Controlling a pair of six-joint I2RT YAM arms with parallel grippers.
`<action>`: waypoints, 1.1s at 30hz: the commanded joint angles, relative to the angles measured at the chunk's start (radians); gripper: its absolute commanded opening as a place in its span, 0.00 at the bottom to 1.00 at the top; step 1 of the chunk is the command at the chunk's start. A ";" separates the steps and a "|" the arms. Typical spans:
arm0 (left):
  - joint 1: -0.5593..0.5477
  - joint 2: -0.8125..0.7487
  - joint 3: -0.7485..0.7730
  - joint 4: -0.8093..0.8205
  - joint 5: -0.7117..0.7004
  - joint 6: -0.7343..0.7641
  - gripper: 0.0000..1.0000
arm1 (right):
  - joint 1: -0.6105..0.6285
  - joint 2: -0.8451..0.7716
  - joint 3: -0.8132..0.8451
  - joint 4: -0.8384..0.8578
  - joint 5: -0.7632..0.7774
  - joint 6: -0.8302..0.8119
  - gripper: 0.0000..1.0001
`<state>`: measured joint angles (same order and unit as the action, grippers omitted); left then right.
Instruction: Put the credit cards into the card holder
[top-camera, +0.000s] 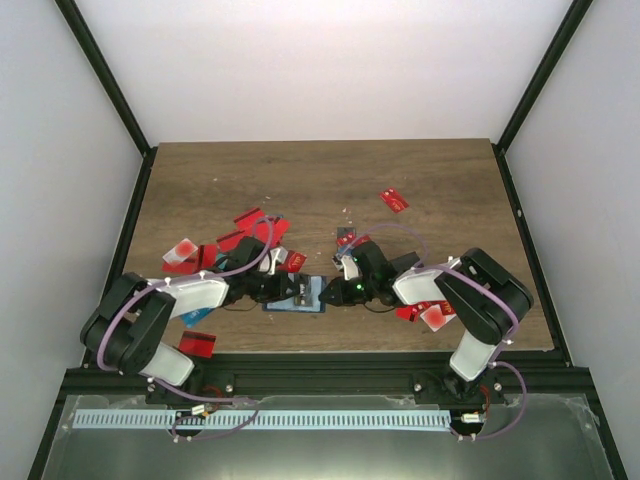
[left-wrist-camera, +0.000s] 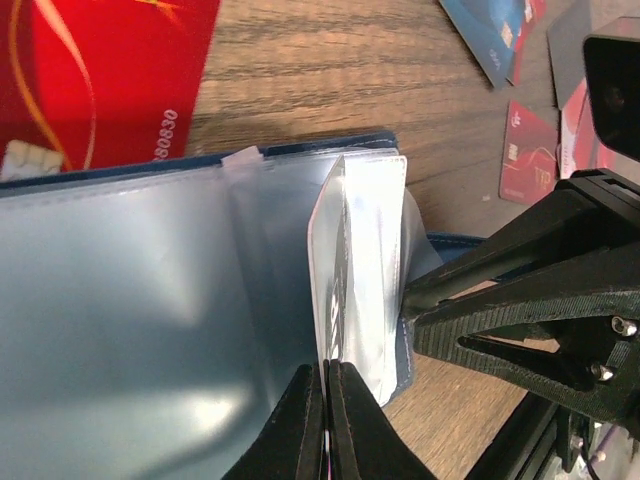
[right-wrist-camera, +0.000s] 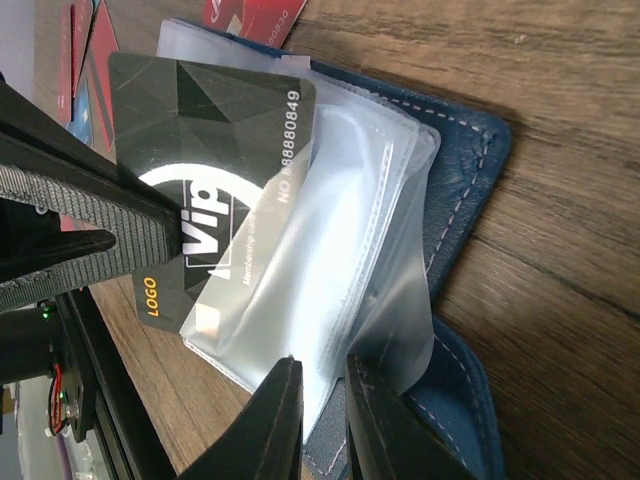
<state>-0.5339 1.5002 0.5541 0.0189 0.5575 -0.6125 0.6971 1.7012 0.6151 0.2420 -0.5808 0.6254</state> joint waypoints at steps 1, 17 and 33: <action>0.003 -0.028 -0.006 -0.140 -0.137 -0.011 0.04 | 0.005 0.054 -0.006 -0.094 0.050 -0.006 0.15; 0.027 -0.011 0.037 -0.282 -0.122 -0.058 0.04 | 0.006 0.052 -0.005 -0.095 0.049 -0.006 0.15; 0.054 0.035 0.061 -0.348 0.013 0.046 0.04 | 0.005 0.052 -0.007 -0.083 0.048 0.000 0.12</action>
<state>-0.4820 1.4723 0.6060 -0.2096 0.5278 -0.6445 0.6971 1.7111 0.6220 0.2466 -0.5869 0.6258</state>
